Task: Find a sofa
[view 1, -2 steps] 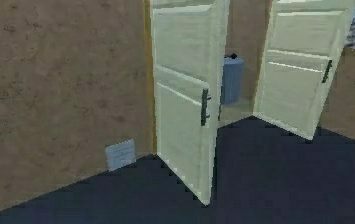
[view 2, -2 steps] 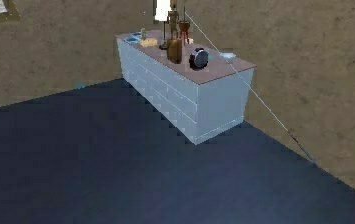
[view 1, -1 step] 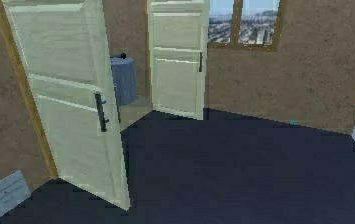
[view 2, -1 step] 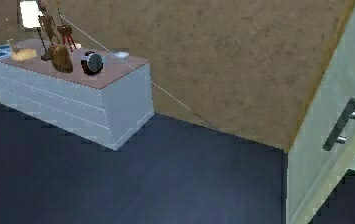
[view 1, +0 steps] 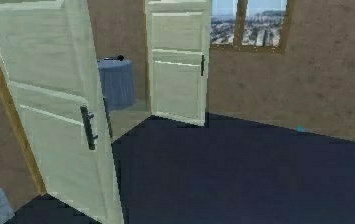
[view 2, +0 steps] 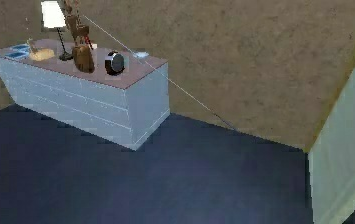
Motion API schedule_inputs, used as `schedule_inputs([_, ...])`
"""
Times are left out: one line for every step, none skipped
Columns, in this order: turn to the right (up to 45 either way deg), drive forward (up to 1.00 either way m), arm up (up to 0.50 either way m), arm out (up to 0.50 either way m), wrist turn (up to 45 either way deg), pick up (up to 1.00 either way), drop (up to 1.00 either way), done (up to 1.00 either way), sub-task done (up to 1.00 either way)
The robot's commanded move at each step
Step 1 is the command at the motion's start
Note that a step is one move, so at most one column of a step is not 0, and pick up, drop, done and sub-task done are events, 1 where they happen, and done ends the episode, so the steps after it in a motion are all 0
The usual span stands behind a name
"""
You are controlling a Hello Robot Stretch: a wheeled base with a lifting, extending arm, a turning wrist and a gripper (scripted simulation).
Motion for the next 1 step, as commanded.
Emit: schedule_inputs([0.0, 1.00, 0.00, 0.00, 0.0, 0.00, 0.00, 0.00, 0.00])
